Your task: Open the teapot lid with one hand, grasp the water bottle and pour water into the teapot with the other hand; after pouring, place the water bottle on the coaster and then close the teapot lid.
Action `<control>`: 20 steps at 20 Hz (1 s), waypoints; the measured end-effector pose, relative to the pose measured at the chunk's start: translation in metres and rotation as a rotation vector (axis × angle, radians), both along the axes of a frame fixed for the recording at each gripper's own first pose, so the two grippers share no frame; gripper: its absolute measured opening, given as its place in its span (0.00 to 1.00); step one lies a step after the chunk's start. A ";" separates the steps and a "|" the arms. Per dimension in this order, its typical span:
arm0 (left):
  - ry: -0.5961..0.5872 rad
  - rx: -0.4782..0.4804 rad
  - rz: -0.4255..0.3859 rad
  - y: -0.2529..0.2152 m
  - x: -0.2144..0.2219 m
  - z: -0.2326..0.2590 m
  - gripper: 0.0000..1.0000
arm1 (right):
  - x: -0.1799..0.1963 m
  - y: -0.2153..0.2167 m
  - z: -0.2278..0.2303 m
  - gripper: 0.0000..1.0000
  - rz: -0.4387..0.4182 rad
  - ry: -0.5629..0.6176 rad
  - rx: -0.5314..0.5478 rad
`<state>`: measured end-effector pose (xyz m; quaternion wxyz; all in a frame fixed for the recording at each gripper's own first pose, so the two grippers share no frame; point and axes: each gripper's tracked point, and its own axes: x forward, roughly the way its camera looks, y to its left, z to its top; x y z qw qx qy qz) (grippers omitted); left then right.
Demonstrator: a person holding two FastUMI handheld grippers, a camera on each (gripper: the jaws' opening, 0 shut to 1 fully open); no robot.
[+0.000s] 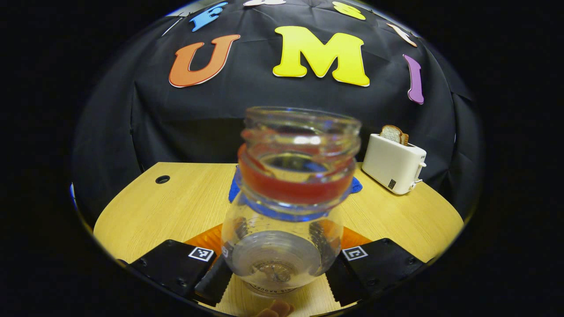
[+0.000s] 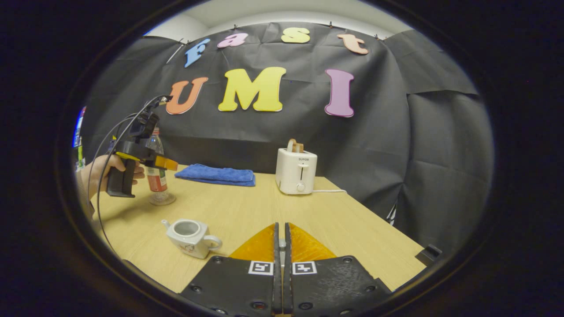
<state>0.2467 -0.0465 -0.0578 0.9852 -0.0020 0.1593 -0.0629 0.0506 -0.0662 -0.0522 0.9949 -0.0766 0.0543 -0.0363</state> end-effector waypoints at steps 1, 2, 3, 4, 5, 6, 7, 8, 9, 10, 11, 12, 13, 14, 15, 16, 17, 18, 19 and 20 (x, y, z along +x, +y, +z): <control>-0.004 0.003 -0.002 -0.002 0.000 0.001 0.93 | 0.000 0.000 0.000 0.01 0.000 0.000 -0.001; -0.008 0.008 -0.006 -0.003 -0.002 0.003 0.95 | 0.000 0.000 0.000 0.01 -0.001 0.000 -0.001; -0.014 0.014 -0.007 -0.004 -0.002 0.004 0.98 | 0.000 0.000 0.000 0.01 0.000 0.000 -0.001; -0.016 0.020 -0.007 -0.005 -0.003 0.005 0.98 | -0.001 0.001 0.000 0.01 0.001 -0.001 -0.002; -0.022 0.025 -0.009 -0.005 -0.004 0.007 0.98 | 0.000 0.001 0.001 0.01 0.001 -0.002 -0.003; -0.026 0.030 -0.011 -0.006 -0.005 0.007 0.98 | -0.002 0.001 0.001 0.01 0.001 -0.003 -0.004; -0.030 0.040 -0.012 -0.005 -0.007 0.007 1.00 | -0.002 0.001 0.002 0.01 0.002 -0.005 -0.004; -0.034 0.046 -0.014 -0.004 -0.011 0.007 0.98 | -0.002 0.002 0.003 0.01 0.003 -0.007 -0.004; -0.044 0.052 -0.017 -0.004 -0.015 0.008 0.98 | -0.002 0.003 0.003 0.01 0.005 -0.009 -0.005; -0.056 0.057 -0.019 -0.003 -0.020 0.010 0.98 | -0.003 0.004 0.004 0.01 0.008 -0.012 -0.007; -0.071 0.058 -0.022 -0.003 -0.023 0.013 1.00 | -0.004 0.006 0.004 0.01 0.013 -0.013 -0.009; -0.088 0.054 -0.021 -0.002 -0.025 0.016 0.98 | -0.005 0.008 0.005 0.01 0.019 -0.015 -0.012; -0.099 0.044 -0.026 -0.004 -0.029 0.017 0.98 | -0.004 0.010 0.005 0.01 0.023 -0.017 -0.015; -0.108 0.030 -0.030 -0.005 -0.033 0.019 0.98 | -0.005 0.012 0.005 0.01 0.026 -0.018 -0.017; -0.122 0.018 -0.033 -0.005 -0.036 0.021 0.98 | -0.006 0.015 0.005 0.01 0.031 -0.017 -0.018; -0.131 0.008 -0.032 -0.005 -0.040 0.022 0.98 | -0.006 0.017 0.004 0.02 0.035 -0.016 -0.019; -0.137 -0.001 -0.030 -0.004 -0.045 0.023 0.98 | -0.005 0.020 0.004 0.02 0.039 -0.015 -0.020; -0.147 -0.007 -0.033 -0.004 -0.050 0.025 0.98 | -0.005 0.023 0.004 0.02 0.045 -0.014 -0.020; -0.166 -0.010 -0.030 -0.002 -0.053 0.028 0.98 | -0.004 0.025 0.002 0.01 0.047 -0.011 -0.015; -0.182 -0.008 -0.024 0.001 -0.057 0.030 0.98 | -0.003 0.029 0.001 0.01 0.054 -0.006 -0.008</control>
